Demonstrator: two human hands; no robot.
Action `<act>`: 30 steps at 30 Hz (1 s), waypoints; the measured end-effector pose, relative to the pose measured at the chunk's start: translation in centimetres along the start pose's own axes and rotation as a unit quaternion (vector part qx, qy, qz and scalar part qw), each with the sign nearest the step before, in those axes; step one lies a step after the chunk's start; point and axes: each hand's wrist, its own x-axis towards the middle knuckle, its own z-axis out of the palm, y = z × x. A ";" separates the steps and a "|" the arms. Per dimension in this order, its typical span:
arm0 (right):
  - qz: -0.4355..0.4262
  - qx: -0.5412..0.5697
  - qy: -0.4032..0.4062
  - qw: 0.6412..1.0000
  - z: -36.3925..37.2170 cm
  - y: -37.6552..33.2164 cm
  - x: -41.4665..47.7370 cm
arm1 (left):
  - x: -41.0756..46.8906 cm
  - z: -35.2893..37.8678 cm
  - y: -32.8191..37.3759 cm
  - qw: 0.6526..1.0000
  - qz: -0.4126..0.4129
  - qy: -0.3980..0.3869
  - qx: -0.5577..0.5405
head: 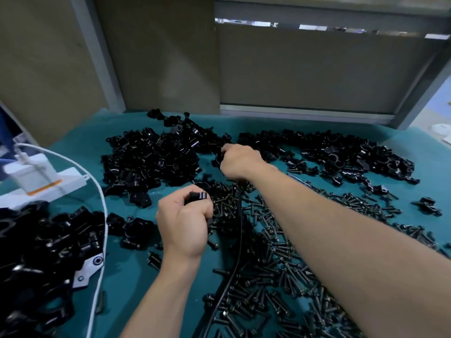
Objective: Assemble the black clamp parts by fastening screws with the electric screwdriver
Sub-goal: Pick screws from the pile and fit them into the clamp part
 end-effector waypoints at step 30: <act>-0.010 0.423 0.137 0.896 -3.7 5.8 -2.3 | 0.1 0.3 -0.2 0.992 -0.060 -0.057 0.095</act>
